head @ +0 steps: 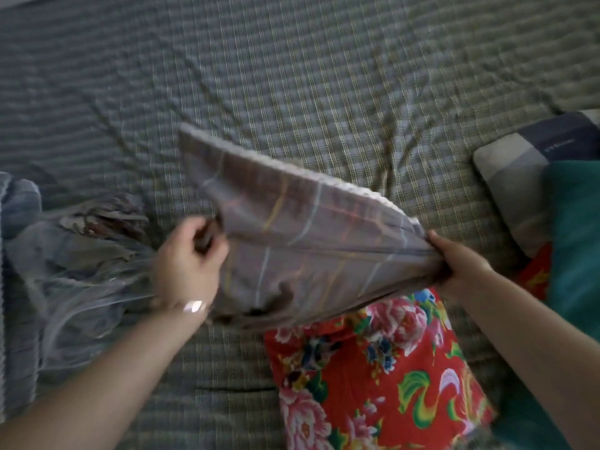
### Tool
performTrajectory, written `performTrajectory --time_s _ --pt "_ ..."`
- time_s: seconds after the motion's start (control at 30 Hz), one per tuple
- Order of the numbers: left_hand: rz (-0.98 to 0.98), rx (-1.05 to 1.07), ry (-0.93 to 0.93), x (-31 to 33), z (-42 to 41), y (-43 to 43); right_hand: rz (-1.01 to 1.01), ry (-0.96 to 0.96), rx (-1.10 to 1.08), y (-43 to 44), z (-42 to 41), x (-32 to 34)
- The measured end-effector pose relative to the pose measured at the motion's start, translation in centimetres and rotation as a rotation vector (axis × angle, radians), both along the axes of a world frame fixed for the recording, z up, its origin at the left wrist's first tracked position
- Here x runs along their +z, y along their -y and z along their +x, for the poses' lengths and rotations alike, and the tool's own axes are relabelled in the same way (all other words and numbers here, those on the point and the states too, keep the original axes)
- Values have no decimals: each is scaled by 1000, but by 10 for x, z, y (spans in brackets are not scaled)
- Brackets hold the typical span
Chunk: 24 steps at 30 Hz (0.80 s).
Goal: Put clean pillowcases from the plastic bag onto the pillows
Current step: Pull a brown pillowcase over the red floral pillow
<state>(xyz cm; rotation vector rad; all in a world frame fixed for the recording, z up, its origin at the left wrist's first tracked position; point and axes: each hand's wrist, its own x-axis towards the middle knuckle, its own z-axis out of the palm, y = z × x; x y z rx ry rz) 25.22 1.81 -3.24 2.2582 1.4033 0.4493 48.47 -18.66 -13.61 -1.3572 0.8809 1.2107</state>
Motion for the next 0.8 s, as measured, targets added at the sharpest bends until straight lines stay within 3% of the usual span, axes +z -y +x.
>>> performTrajectory --time_s 0.1,0.17,0.3,0.4,0.47,0.57,0.63,0.7,0.73,0.8 --pt "-89 75 2 -26 67 -18 -65 -124 -184 32 -27 -10" --pt "-154 89 -96 -46 91 -20 -72 -146 -296 39 -42 -11" --pt "-232 -267 -219 -74 68 35 28 -111 -485 32 -51 -13" --pt "-349 -462 -509 -98 33 82 87 -45 -451 27 -49 -13" --pt "-322 -437 -541 -117 31 94 -27 151 -252 33 -48 -8" --pt "-245 -179 -424 -134 46 89 -350 458 222 45 -68 -2" --pt "-209 -135 -455 -140 47 75 -462 593 620 47 -95 -3" --pt "-114 -261 -446 -145 38 59 -569 635 957 45 -123 -10" --pt "-88 -294 -396 -145 29 51 -634 625 1043 45 -130 -15" --pt "-162 -165 -290 -138 8 37 -730 603 1077 51 -121 -25"
